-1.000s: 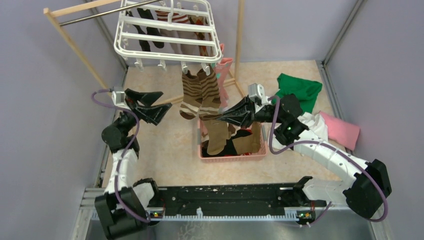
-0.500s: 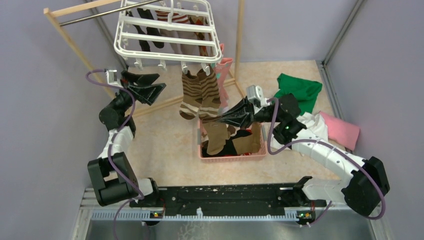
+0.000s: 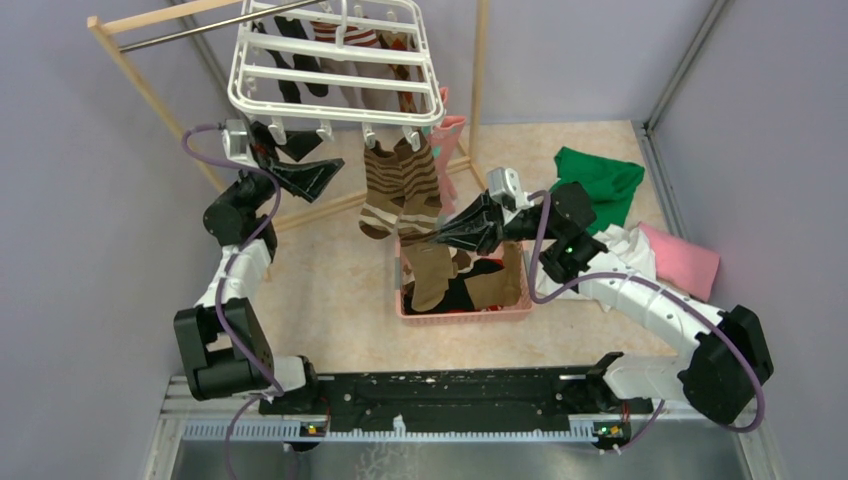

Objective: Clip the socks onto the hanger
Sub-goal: Open the clamp at the hanger.

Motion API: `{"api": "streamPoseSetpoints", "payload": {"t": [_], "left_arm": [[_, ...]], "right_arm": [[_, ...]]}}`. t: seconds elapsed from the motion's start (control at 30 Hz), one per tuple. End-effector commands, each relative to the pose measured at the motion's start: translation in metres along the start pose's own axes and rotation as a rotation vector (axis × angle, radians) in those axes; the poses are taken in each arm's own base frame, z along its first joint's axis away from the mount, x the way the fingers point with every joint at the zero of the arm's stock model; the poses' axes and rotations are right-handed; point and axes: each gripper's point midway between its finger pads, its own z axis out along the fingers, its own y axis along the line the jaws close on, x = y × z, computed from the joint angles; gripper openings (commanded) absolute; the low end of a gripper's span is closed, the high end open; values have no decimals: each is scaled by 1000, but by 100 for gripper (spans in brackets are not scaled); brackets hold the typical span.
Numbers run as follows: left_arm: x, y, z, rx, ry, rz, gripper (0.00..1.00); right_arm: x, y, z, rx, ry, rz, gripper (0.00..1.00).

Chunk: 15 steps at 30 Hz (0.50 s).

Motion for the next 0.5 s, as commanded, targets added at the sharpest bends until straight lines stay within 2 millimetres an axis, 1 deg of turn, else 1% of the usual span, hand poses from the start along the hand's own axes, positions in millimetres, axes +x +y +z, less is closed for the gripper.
{"api": "streamPoseSetpoints", "payload": {"t": [0.0,0.2,0.3,0.47], "left_arm": [[-32,-35,7,159,-105,375,99],[-42,-34,12,163,-130,386,99],[-45,-29,13,151,-150,371,99],[-50,-30,17,159,-172,349,99]], "right_arm": [[-28,-2,3,-24,-48,-94,0],[-26,-2,4,-29,-47,-97,0],[-27,-4,4,-30,-49,-106,0],[-25,-3,5,-37,-46,-106,0]]}}
